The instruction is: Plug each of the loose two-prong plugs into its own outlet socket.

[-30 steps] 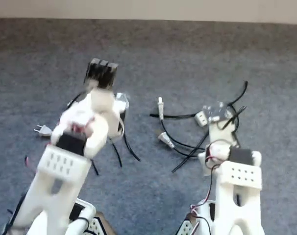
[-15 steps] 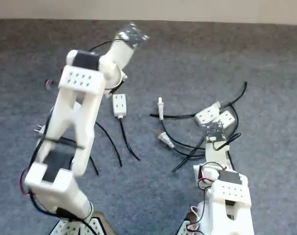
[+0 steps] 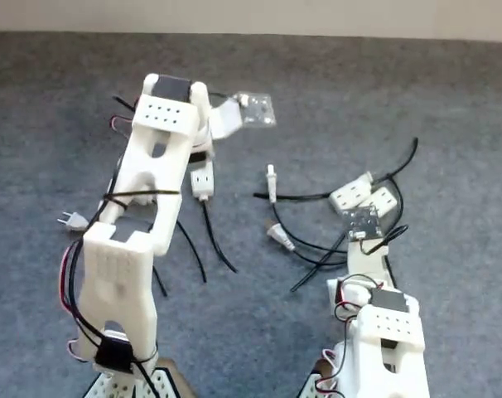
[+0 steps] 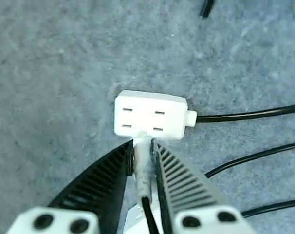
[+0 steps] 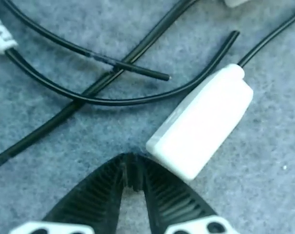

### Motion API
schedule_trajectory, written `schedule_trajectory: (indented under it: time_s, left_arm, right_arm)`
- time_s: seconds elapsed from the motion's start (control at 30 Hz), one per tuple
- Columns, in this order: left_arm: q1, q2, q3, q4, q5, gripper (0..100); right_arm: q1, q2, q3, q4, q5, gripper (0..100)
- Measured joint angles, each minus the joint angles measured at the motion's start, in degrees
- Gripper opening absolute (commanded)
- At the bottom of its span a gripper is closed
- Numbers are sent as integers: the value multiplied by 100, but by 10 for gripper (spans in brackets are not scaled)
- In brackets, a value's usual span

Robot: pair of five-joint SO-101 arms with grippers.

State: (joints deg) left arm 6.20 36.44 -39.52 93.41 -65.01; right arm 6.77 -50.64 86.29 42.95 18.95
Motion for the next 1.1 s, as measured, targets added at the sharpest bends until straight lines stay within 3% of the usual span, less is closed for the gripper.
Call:
schedule_trajectory:
  time_s: [0.27, 1.1]
  left_arm:
    - [18, 193, 0, 26, -387, 6]
    - [18, 756, -448, -554, -404, 6]
  right_arm:
    - [0, 0, 0, -18, 0, 8]
    - [0, 0, 0, -26, 0, 8]
